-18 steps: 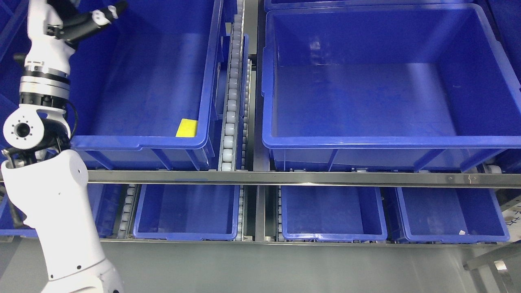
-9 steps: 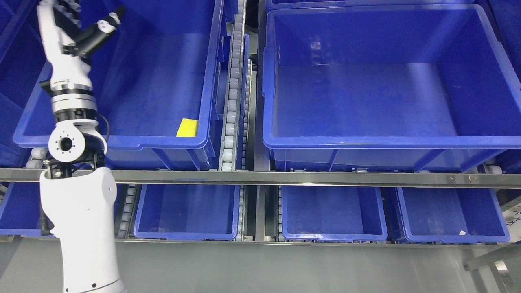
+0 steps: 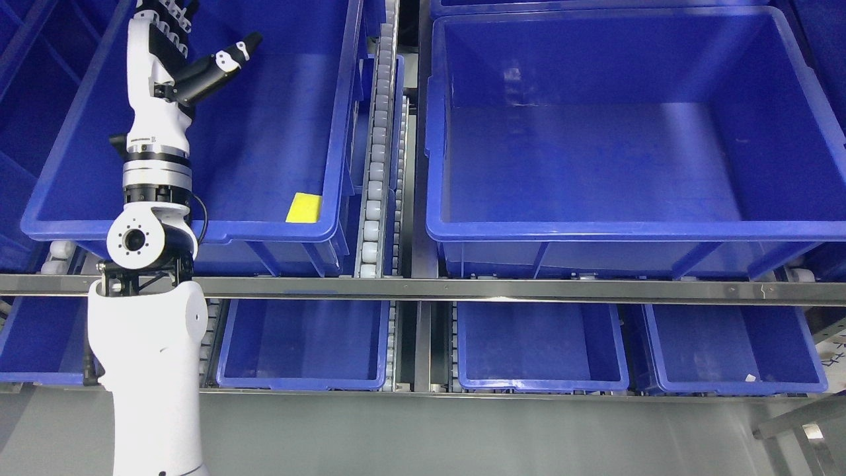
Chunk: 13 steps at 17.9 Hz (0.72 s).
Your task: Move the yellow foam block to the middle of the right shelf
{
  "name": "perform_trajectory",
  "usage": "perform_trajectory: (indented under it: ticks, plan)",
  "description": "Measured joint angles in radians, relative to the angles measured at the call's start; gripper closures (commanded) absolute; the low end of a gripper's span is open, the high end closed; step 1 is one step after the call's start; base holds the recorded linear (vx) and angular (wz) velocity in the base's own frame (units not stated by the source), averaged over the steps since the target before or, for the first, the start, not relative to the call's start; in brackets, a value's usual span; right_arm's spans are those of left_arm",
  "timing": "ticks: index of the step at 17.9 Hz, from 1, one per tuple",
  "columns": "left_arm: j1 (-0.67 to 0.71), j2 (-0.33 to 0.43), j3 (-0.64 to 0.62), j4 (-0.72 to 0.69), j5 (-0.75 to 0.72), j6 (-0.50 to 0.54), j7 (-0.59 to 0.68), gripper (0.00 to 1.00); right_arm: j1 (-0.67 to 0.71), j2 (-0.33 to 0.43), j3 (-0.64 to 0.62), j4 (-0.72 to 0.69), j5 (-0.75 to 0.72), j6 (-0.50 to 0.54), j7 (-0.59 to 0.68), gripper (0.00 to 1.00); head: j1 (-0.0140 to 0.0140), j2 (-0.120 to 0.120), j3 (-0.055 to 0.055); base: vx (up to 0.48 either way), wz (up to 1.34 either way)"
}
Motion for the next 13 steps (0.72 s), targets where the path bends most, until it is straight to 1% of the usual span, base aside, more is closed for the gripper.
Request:
perform_trajectory:
  ticks: [7,13]
  plan:
    - [0.106,0.015,-0.011,-0.066,0.001,0.005,-0.001,0.00,0.000,0.000,0.000,0.000,0.000,0.003,0.000,0.00,0.0000,0.000,0.000,0.000,0.00]
    - [0.146,0.025,-0.011,-0.107,0.002,0.005,-0.002,0.00,0.000,0.000,0.000,0.000,0.000,-0.001,0.000,0.00,0.0000,0.000,0.000,0.000,0.00]
